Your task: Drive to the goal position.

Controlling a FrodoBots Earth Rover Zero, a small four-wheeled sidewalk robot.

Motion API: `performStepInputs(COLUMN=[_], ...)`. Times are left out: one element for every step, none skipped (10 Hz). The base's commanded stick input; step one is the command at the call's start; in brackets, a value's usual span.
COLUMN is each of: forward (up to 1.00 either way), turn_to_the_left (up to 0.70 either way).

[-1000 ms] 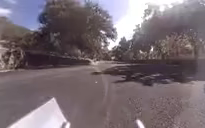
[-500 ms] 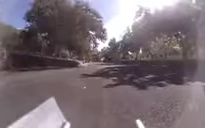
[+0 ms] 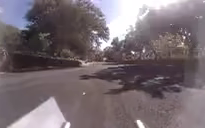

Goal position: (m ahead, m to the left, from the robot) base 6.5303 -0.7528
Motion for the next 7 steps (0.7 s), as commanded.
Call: performStepInputs(forward=[0.7,0.7,0.7,0.7,0.7,0.7,0.7], turn_to_the_left=[0.0,0.0,0.0,0.0,0.0,0.0,0.0])
